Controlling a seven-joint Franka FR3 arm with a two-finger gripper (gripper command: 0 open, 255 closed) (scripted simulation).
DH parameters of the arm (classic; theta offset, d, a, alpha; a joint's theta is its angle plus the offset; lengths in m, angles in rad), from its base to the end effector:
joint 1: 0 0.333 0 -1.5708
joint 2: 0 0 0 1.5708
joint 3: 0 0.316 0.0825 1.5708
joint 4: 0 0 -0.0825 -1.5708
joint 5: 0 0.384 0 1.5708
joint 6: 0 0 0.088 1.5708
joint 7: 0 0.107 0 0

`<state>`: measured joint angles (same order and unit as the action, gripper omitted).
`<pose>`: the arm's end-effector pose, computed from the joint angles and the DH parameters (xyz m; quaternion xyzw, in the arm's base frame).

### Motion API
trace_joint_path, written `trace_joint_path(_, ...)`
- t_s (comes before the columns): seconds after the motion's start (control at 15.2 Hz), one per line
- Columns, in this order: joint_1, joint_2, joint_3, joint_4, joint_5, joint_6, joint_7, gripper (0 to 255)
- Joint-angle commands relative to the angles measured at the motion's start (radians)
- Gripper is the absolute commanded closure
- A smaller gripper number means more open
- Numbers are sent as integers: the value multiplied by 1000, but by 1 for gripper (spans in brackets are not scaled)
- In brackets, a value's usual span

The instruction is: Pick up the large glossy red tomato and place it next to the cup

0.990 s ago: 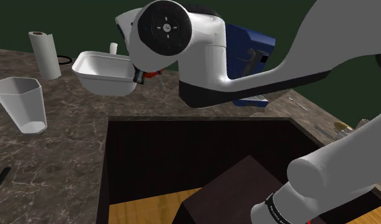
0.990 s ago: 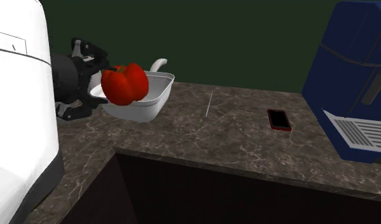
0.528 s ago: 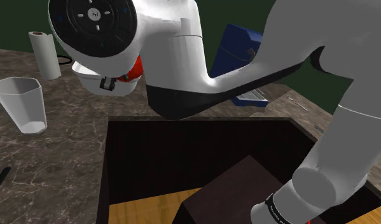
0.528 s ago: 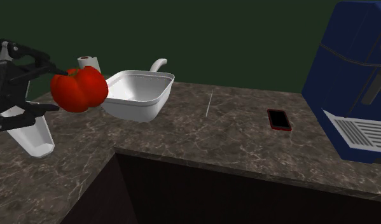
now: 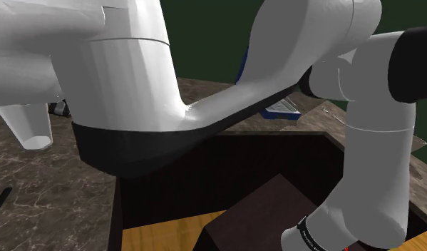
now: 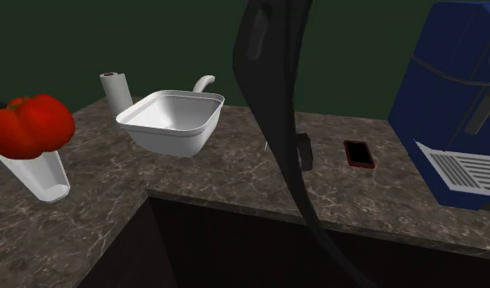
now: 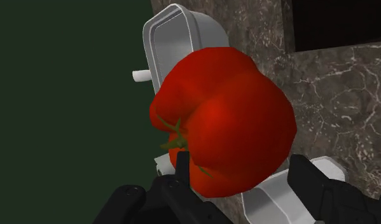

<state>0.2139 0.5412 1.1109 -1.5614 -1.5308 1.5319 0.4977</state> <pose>0.3935 0.5393 0.4980 0.7594 0.4082 0.3314 0.3832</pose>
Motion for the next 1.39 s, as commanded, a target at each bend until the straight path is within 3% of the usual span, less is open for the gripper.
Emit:
trace_joint_path(0.0,111,67,-33,95,-36,-61,-11,255)
trace_joint_path(0.33,375,234,-114,386,-132,-163,-76,255)
trace_joint_path(0.4,394,247,-120,410,-140,-168,-83,255)
trace_joint_path(1.32,356,287,-136,287,-146,-124,47,255)
